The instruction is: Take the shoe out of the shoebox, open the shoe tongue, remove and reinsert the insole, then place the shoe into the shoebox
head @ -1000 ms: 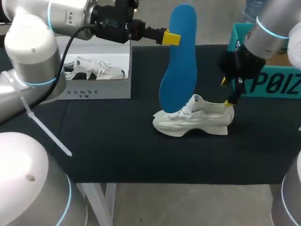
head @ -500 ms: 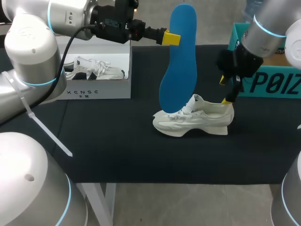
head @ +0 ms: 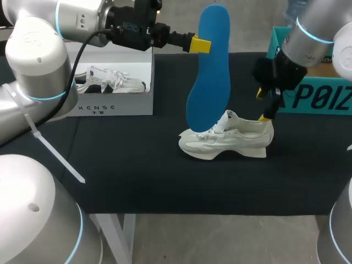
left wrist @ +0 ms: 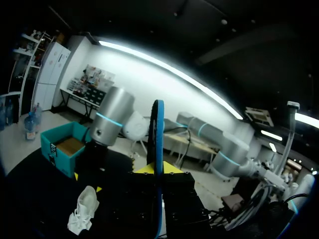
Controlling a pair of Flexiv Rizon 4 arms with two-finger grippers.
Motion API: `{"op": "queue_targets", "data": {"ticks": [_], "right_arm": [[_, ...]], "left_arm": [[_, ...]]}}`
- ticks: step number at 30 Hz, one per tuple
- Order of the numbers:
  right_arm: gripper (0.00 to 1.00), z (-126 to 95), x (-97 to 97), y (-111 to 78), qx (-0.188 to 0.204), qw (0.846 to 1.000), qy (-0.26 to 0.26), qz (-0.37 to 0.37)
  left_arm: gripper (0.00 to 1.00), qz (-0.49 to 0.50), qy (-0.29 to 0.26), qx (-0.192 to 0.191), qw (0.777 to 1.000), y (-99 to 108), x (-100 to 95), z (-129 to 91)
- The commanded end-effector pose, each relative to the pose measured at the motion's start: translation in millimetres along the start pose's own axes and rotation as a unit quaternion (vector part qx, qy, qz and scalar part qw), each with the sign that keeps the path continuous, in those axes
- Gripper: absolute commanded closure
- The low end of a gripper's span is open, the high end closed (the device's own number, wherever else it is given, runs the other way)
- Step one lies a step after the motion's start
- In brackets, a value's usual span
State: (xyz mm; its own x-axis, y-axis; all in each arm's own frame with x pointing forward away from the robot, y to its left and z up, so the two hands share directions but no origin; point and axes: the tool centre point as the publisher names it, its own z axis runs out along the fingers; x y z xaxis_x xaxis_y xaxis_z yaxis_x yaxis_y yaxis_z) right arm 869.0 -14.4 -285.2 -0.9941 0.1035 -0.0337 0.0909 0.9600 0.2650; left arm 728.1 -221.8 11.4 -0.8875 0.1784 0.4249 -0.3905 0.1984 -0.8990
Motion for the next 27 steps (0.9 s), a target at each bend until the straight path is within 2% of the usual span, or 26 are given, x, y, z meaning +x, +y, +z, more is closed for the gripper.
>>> {"op": "queue_targets", "data": {"ticks": [1,13,27], "right_arm": [[0.0,1,-3.1,1.1,0.006,1.0,0.001,0.002],[0.0,7,-9.4,1.8,0.016,1.0,0.0,0.005],[0.0,25,-15.0,0.6,0.049,0.998,-0.018,0.019]], "left_arm": [[1.0,0.0,0.0,-0.001,1.0,0,-0.2,0],[1.0,0.0,0.0,-0.001,1.0,0,-0.2,0],[1.0,0.0,0.0,-0.001,1.0,0,-0.2,0]]}}
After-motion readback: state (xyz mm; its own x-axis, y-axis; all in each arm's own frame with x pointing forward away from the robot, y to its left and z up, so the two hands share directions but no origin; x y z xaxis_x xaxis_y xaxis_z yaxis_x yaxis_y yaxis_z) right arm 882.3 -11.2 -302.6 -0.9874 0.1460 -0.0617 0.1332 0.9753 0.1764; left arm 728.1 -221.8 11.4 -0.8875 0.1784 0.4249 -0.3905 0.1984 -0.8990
